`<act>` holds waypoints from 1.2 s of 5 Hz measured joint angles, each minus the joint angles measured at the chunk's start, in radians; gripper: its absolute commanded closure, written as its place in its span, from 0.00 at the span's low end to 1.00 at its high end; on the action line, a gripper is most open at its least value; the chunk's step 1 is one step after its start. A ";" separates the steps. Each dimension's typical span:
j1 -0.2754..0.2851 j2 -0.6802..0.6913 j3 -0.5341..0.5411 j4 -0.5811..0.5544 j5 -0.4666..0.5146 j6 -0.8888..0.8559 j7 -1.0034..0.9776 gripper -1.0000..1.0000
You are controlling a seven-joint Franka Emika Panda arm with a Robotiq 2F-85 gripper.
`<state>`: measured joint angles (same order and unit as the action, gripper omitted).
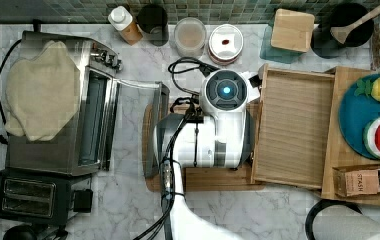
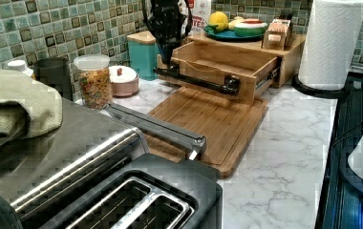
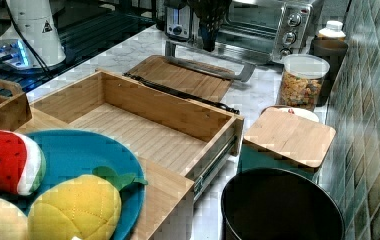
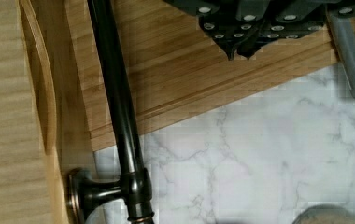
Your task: Close the drawer.
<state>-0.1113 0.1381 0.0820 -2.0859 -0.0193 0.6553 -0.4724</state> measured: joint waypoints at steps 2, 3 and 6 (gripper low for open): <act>-0.002 0.043 -0.012 -0.035 0.000 0.089 -0.090 1.00; -0.002 0.083 -0.015 -0.035 0.001 0.129 -0.090 1.00; 0.000 0.135 -0.026 -0.051 -0.058 0.165 -0.091 1.00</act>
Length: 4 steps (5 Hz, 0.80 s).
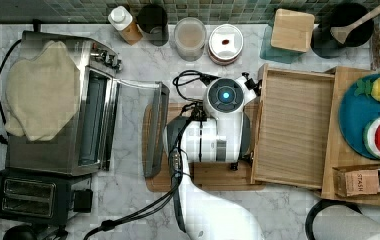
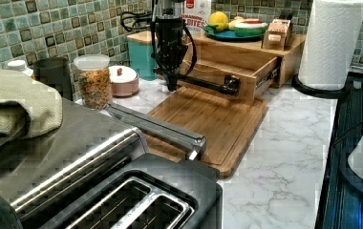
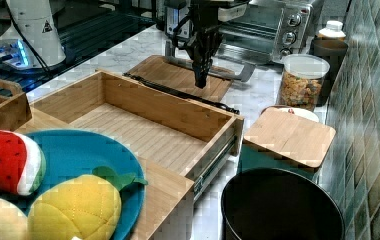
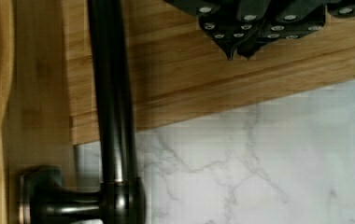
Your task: Close the drawer.
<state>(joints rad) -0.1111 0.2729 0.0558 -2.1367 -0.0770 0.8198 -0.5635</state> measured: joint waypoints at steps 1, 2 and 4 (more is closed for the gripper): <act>-0.001 0.008 -0.020 0.000 -0.014 -0.012 0.000 1.00; -0.010 0.022 -0.034 0.000 -0.014 -0.031 -0.007 1.00; -0.062 0.033 -0.033 0.000 0.005 -0.042 -0.137 1.00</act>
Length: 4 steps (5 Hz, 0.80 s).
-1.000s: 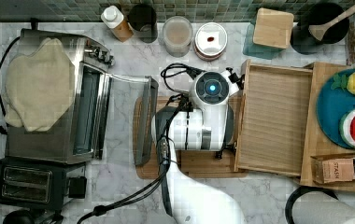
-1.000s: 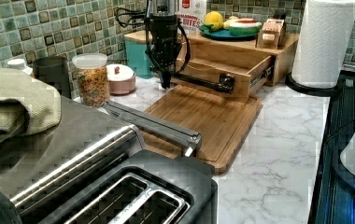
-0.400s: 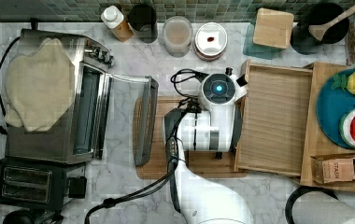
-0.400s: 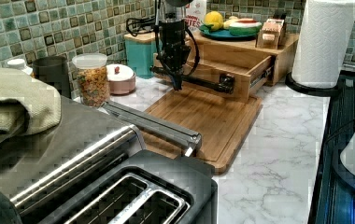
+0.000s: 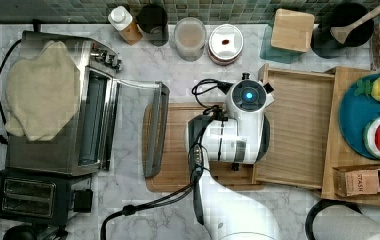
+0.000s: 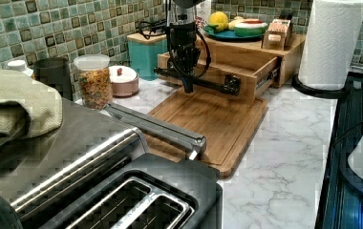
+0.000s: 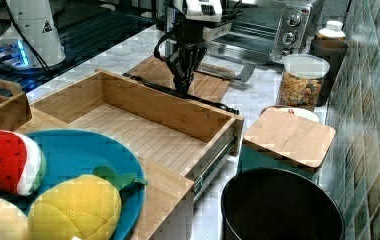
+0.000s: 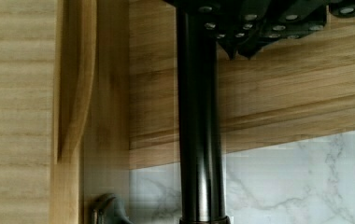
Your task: Close the drawer.
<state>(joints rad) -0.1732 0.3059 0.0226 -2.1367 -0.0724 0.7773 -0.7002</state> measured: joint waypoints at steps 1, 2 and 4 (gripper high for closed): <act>-0.023 -0.001 0.000 0.000 0.028 0.017 -0.060 1.00; -0.053 -0.001 -0.001 0.002 0.032 0.017 -0.167 1.00; -0.092 0.007 -0.064 0.021 0.032 -0.010 -0.374 1.00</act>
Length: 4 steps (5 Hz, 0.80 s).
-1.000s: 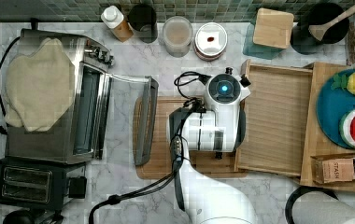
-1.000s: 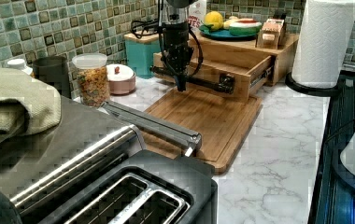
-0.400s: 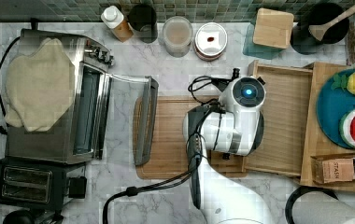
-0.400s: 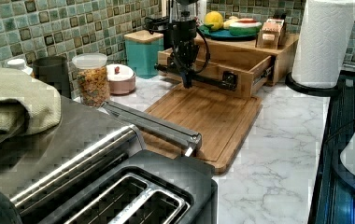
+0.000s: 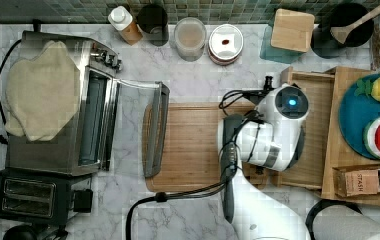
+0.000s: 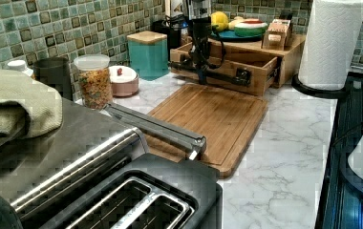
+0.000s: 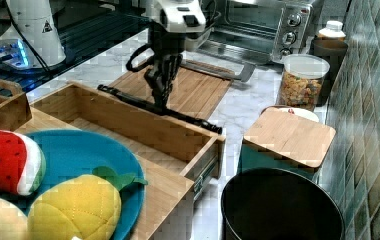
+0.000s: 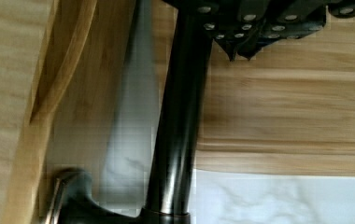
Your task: Close the drawer.
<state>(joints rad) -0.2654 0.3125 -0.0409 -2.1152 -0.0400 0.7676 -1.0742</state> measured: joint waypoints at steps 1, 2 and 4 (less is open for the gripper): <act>-0.023 0.002 -0.052 0.010 0.000 0.011 -0.020 1.00; -0.056 0.011 -0.100 0.010 0.002 0.075 -0.034 1.00; -0.088 0.023 -0.132 0.010 0.026 0.147 -0.034 1.00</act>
<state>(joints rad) -0.3530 0.3354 -0.1730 -2.1055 -0.0137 0.9146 -1.1084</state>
